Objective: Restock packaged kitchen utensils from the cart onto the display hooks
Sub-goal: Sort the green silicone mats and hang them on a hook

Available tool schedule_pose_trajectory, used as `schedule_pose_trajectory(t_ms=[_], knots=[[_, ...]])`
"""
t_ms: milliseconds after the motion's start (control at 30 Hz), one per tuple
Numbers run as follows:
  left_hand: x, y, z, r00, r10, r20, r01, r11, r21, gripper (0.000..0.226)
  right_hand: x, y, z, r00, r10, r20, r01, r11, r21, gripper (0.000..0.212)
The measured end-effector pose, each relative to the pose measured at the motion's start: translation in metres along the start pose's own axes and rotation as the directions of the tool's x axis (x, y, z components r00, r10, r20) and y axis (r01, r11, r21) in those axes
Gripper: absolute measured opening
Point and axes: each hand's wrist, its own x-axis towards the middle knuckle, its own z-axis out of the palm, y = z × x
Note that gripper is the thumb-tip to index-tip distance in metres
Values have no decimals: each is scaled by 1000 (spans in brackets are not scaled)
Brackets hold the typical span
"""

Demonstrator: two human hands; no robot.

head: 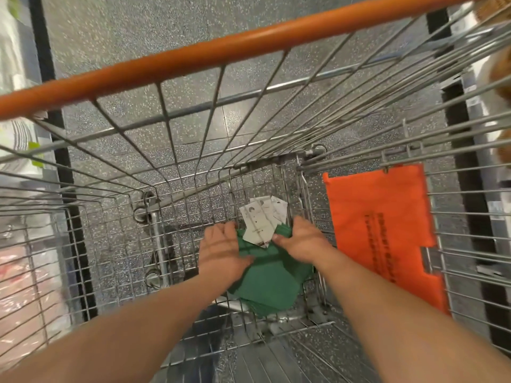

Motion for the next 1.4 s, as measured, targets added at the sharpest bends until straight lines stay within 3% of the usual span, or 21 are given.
schedule_pose_trajectory(t_ms=[100,233,367,533,700,833,900,1000,1100,1267,1400], knots=[[6,6,-5,1000,-5,27,2,997,79,73,-2,1,8,999,-30,-23,30,1000,-6,68],[0,6,1,999,50,-12,-49,998,45,73,-15,9,25,988,-108,-109,104,994,-46,65],[-9,-2,14,989,56,139,-19,968,-252,76,-28,20,27,980,-151,-132,146,988,-45,59],[-13,-10,2,954,81,288,37,923,-382,79,-41,28,16,984,-173,-38,171,984,-39,80],[-40,-23,-42,912,219,348,-39,889,-456,63,-72,22,-4,951,-303,-58,307,948,87,64],[-70,-37,-99,923,297,244,-151,865,-479,66,-107,-12,-38,924,-378,-60,380,885,269,107],[-91,-46,-132,928,323,184,-205,858,-471,70,-128,-31,-57,907,-415,-68,413,851,324,117],[-133,-65,-175,939,330,96,-242,834,-496,73,-171,-64,-79,852,-519,-71,519,817,251,87],[-187,-87,-209,951,308,25,-251,816,-521,97,-230,-97,-89,785,-597,-167,618,731,290,47],[-284,-116,-253,951,271,-149,-291,621,-728,65,-315,-128,-89,747,-609,-267,655,604,454,36],[-349,-141,-268,938,270,-217,-280,222,-934,49,-374,-138,-76,762,-538,-361,609,405,682,25]])
